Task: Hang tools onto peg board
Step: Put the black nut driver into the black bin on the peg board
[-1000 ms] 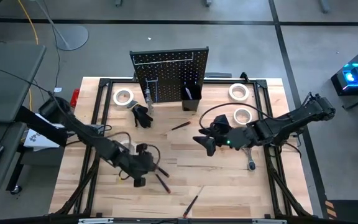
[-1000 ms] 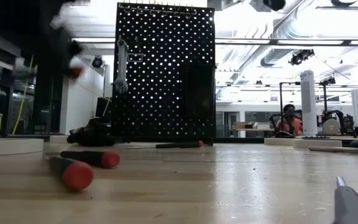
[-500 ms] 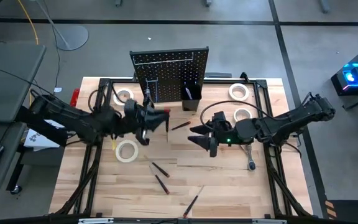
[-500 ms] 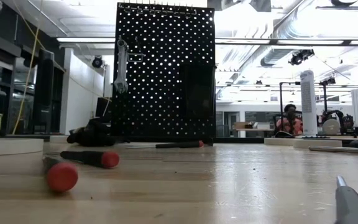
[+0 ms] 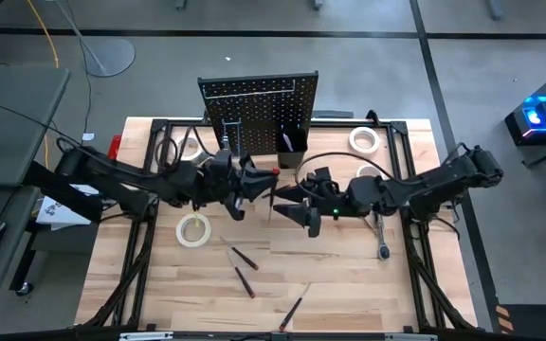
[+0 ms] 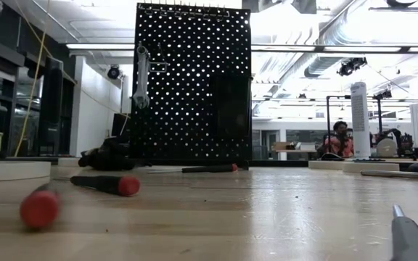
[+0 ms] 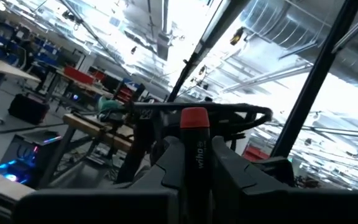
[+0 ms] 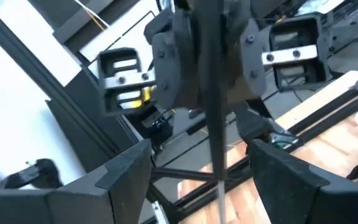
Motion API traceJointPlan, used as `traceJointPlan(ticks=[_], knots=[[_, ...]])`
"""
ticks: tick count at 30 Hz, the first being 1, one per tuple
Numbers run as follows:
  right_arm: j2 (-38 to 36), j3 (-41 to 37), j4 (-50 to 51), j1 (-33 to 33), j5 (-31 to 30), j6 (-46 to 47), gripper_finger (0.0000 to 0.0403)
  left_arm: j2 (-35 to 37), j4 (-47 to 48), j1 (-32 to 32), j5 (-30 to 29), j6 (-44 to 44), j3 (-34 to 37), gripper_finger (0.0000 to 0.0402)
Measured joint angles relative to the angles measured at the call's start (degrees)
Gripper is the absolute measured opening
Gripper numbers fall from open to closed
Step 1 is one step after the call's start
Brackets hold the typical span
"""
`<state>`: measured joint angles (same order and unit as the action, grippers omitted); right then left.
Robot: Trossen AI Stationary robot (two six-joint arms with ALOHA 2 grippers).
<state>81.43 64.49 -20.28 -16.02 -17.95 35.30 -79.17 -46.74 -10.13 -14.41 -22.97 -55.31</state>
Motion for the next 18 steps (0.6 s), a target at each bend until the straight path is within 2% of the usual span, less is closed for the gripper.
traceJointPlan(ticks=[6, 9, 12, 14, 16, 18], knots=[[0.07, 0.0, -1.1, 1.99, 1.94, -1.87, 0.0256, -3.07, -0.04, 0.68, 2.22, -0.01, -3.2, 0.0035], [0.07, 0.0, -1.09, 2.19, 1.93, -2.26, 0.024, -3.1, 0.13, 0.94, 2.32, 0.37, -3.52, 0.0035], [0.04, 0.0, -1.32, 2.13, 1.92, -2.89, 0.0186, -2.63, 0.27, 1.18, 2.29, 0.56, -3.56, 0.0035], [0.04, 0.0, -1.37, 2.11, 1.81, -3.27, 0.0125, -2.55, 0.25, 1.22, 2.29, 0.58, -3.56, 0.0035], [0.04, 0.0, -2.21, 2.13, 1.59, -4.21, 0.0049, -2.55, 0.82, 1.22, 2.2, 0.54, -3.56, 0.0035], [0.07, -0.02, -2.96, 2.07, 0.97, -5.59, 0.0021, -2.5, 1.56, 1.22, 2.22, 0.27, -3.59, 0.0035]])
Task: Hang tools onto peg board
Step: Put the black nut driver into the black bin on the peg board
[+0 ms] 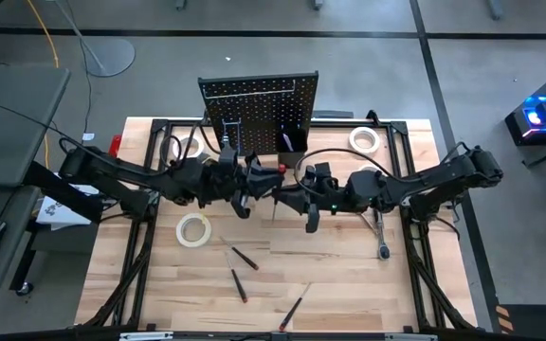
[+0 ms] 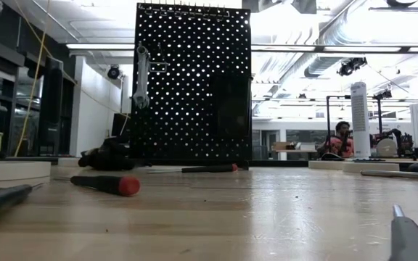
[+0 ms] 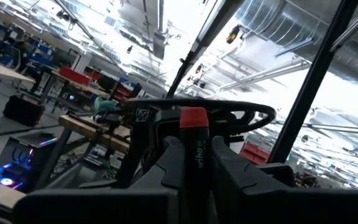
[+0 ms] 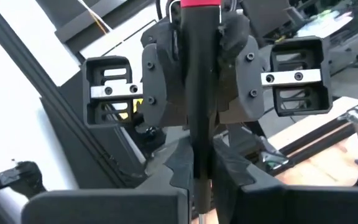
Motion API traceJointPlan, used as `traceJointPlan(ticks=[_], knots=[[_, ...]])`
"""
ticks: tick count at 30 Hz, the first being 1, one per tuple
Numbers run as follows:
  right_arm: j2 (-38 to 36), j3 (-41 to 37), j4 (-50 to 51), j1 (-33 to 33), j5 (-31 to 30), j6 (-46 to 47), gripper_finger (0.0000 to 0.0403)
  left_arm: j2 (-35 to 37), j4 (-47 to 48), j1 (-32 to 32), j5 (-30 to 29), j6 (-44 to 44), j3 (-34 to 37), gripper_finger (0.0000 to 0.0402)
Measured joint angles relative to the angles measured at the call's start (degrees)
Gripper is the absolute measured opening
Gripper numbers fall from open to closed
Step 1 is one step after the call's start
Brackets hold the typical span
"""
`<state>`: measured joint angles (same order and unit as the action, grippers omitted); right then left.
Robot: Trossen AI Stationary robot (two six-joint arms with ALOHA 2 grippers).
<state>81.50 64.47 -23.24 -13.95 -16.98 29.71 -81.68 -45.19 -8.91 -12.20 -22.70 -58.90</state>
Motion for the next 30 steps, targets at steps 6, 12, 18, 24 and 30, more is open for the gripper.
traceJointPlan(ticks=[6, 12, 18, 24, 30], knots=[[-0.05, -0.03, -0.56, -0.49, -2.04, -0.27, 0.001, 0.05, 1.27, 0.02, -0.08, -1.15, -0.07, 0.0081], [-0.89, -0.02, 0.47, -1.52, -3.15, -0.12, 0.001, 0.52, 5.38, 0.0, -0.34, -2.51, 0.05, 0.0162], [-6.13, -0.01, 12.21, -4.36, -10.82, -0.69, 0.001, 6.61, 21.14, 0.0, -0.57, 1.77, 0.05, 0.0183], [-9.95, 0.04, 21.83, -4.92, -20.22, -1.23, 0.001, 15.67, 35.12, -1.86, -7.4, 1.67, 3.76, 0.0185], [-7.65, -0.55, 20.97, 1.72, -32.96, -5.87, 0.001, 22.46, 29.31, -10.9, -25.34, -10.07, 19.74, 0.0185]])
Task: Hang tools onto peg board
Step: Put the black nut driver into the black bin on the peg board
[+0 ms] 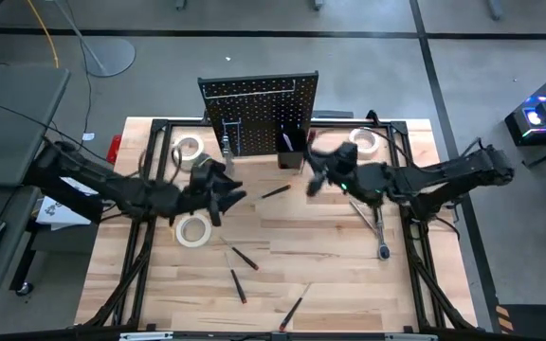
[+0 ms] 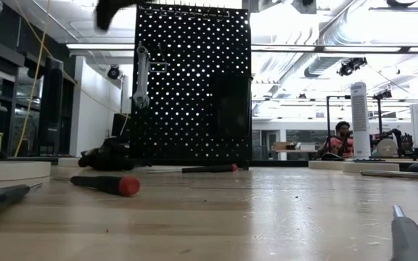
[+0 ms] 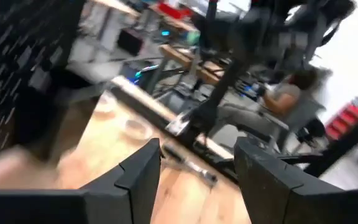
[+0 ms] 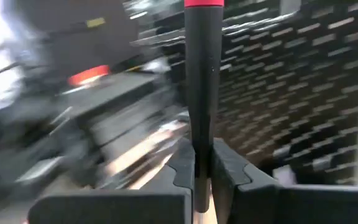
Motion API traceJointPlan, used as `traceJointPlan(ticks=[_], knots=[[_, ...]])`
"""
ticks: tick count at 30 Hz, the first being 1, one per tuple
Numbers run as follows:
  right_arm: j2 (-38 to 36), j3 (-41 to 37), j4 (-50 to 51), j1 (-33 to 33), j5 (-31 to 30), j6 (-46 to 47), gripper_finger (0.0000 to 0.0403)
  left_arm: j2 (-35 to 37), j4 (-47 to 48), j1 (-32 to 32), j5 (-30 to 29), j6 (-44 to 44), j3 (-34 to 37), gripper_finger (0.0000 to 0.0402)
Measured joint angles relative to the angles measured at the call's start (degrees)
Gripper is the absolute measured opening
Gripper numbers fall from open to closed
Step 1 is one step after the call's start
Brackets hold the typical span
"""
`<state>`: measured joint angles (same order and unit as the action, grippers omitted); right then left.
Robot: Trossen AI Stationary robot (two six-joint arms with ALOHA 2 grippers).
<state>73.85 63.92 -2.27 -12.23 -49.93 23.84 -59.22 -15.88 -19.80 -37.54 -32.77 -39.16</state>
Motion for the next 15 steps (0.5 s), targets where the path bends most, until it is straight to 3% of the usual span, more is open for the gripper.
traceJointPlan(ticks=[2, 5, 15], knots=[[1.73, -0.04, -1.26, 3.1, -3.19, -2.15, 0.001, -0.12, -4.1, -3.63, -4.8, -5.59, 5.12, 0.0186], [4.71, -0.04, -5.6, 8.17, -2.76, -6.25, 0.001, -1.38, -7.27, -8.0, -8.33, -11.0, 8.86, 0.0186], [14.25, -0.08, -10.23, 18.17, -0.76, -6.1, 0.0011, -9.79, -4.02, -14.43, -10.95, -11.39, 6.02, 0.0169]])
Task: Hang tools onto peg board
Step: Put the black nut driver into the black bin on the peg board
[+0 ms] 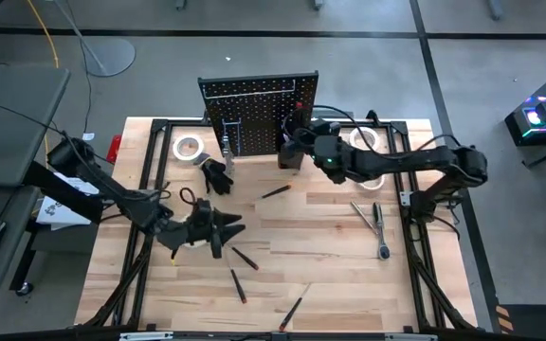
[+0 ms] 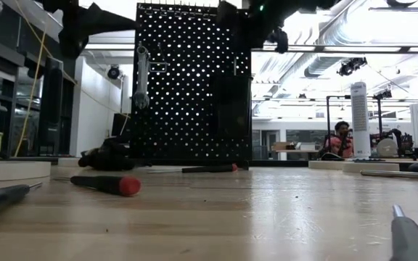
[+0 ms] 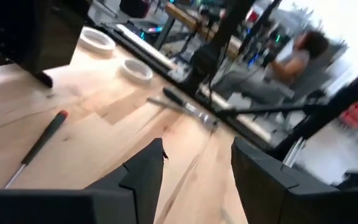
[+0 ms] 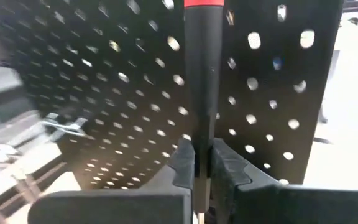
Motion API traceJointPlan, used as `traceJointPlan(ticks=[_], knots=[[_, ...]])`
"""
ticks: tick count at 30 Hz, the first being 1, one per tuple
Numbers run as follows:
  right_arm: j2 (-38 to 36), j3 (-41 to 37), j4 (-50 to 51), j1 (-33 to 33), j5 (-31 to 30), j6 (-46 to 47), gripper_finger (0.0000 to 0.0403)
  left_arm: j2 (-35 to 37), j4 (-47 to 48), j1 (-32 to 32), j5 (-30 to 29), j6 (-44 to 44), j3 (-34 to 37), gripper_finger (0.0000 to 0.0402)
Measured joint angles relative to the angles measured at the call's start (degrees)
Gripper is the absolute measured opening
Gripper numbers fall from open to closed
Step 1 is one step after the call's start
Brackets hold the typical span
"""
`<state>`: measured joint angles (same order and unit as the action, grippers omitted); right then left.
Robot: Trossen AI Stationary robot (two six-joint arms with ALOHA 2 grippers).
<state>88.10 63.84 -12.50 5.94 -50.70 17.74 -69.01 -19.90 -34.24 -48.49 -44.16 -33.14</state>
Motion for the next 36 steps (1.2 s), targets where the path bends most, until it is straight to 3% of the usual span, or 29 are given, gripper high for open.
traceJointPlan(ticks=[3, 7, 15, 20, 25, 31, 36], knots=[[1.04, -0.01, 0.01, 1.14, 0.87, 0.04, 0.0044, -1.77, 1.26, -0.79, 0.79, 1.53, -1.44, 0.0164], [1.5, -0.01, 0.76, 0.8, 4.18, -0.25, 0.0116, -3.52, 4.65, -1.25, 3.05, 5.85, -2.95, 0.0163], [-0.54, -0.01, 3.06, -3.9, 1.38, -5.31, 0.023, -3.37, 19.8, -0.48, 10.54, 14.56, -7.81, 0.0175], [-5.94, -0.01, 9.65, -9.04, 1.36, -0.16, 0.0243, -3.55, 28.86, -0.29, 22.68, 21.01, -10.06, 0.0194], [-11.68, 0.01, 17.31, -15.34, 2.37, 8.52, 0.0244, -6.52, 28.97, -0.29, 34.03, 30.5, -10.22, 0.0216], [-14.32, 0.03, 21.92, -23.31, 6.76, 17.91, 0.0245, -17.43, 28.77, -0.22, 45.79, 44.0, -14.93, 0.0231], [-14.28, 0.03, 27.21, -28.82, 6.85, 26.29, 0.0245, -27.41, 28.75, -0.77, 49.96, 52.1, -22.13, 0.0232]])
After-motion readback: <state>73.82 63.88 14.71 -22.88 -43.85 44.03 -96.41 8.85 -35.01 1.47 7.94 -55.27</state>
